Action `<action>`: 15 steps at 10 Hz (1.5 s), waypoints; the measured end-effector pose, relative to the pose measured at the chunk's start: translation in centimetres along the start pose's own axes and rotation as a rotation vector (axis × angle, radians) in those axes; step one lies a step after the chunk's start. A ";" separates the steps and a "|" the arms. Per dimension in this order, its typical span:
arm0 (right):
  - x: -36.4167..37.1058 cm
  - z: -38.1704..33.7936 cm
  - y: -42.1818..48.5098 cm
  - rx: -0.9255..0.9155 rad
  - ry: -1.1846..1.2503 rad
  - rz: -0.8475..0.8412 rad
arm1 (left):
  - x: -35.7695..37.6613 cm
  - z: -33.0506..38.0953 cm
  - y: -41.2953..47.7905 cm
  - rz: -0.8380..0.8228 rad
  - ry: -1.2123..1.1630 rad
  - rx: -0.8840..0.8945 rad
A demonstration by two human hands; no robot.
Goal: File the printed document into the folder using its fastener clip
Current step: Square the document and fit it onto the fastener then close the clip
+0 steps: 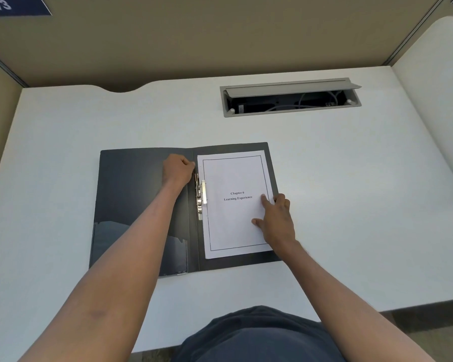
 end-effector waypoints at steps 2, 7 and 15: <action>-0.2 -0.3 -0.1 0.014 -0.015 -0.023 | 0.9 -1.0 -1.0 -0.107 -0.087 -0.120; -0.6 -0.7 -0.5 0.017 -0.062 -0.039 | 0.0 -0.2 -6.4 -0.170 -0.577 -0.270; -0.6 -0.8 -0.7 0.020 -0.077 -0.044 | 1.9 -7.8 -14.5 -0.029 -0.336 -0.370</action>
Point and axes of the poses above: each hand's wrist, its own y-axis towards the middle knuckle, its own x-axis out of the palm, z = x × y, the point moved 10 cm from there along y, towards the middle knuckle, and after that the axes turned 8 degrees about x, right-handed, at the moved point
